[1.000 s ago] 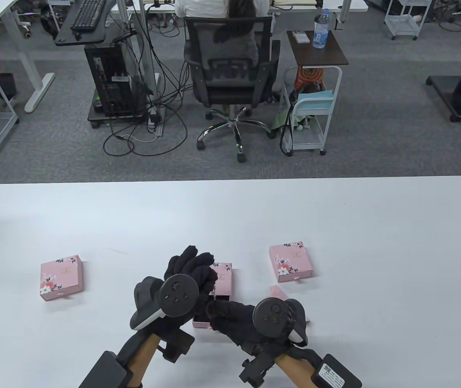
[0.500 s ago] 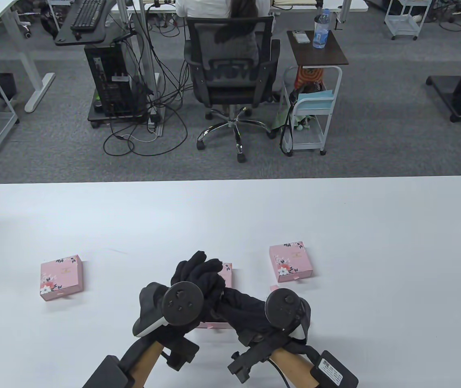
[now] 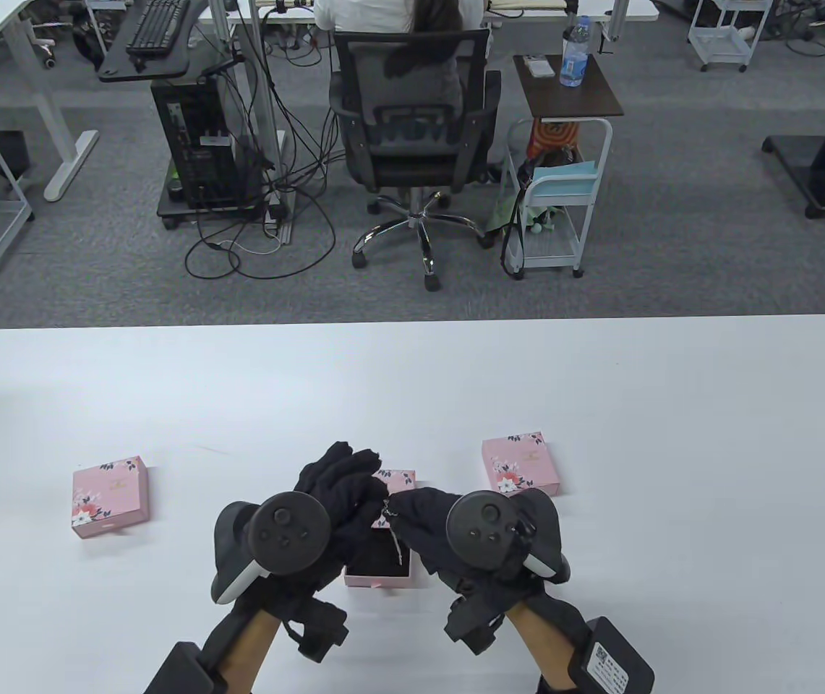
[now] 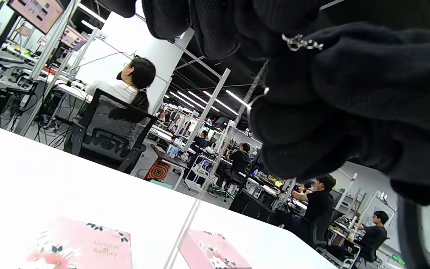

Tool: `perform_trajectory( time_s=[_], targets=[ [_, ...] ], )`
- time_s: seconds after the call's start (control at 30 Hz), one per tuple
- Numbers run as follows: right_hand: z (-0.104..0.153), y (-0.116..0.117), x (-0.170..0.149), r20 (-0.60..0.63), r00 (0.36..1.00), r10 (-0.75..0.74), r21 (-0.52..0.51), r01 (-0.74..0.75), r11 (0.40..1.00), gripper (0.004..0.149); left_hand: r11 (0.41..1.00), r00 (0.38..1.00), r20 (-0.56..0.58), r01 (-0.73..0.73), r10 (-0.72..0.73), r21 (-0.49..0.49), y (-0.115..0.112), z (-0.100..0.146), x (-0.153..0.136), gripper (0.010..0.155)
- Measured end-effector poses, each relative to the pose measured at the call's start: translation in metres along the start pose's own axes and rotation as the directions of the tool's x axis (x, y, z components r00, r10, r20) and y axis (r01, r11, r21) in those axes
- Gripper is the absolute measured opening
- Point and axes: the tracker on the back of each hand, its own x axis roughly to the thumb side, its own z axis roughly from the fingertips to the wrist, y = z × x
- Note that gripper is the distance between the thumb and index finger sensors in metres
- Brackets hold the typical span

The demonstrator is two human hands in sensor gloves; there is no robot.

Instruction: Dust necklace

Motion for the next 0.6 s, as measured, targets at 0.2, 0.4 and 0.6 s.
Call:
perform_trajectory(
  time_s=[0.2, 0.4, 0.6],
  targets=[
    [0.001, -0.006, 0.028, 0.008, 0.964, 0.266, -0.17, -0.261, 0.95, 0.035, 0.996, 0.995, -0.044, -0.084, 0.086, 0.042, 0.009, 0.003, -0.014, 0.048],
    [0.011, -0.001, 0.041, 0.081, 0.959, 0.273, -0.357, -0.228, 0.906, 0.036, 0.934, 0.938, -0.051, -0.347, 0.343, -0.091, 0.013, 0.002, -0.03, 0.071],
    [0.013, -0.003, 0.044, 0.125, 0.972, 0.197, -0.427, -0.126, 0.895, 0.036, 0.814, 0.847, -0.021, -0.518, 0.532, -0.263, 0.008, -0.003, -0.037, 0.073]
  ],
)
